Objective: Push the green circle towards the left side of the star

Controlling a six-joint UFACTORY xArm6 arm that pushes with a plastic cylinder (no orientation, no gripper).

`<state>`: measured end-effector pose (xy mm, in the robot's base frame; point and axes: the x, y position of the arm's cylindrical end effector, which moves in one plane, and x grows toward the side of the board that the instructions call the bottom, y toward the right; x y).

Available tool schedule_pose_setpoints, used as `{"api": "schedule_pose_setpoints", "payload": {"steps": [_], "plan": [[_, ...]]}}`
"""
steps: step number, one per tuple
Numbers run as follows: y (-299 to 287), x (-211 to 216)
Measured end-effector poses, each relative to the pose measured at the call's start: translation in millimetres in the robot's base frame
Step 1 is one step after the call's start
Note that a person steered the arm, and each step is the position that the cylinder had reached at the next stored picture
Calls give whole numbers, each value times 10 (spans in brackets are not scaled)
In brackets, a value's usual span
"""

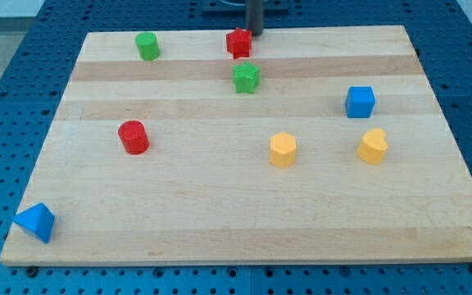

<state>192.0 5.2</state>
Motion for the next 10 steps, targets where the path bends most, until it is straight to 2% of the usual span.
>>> {"api": "schedule_pose_setpoints", "payload": {"steps": [8, 9, 10], "plan": [[-1691, 6], [-1994, 61], [-2035, 306]]}}
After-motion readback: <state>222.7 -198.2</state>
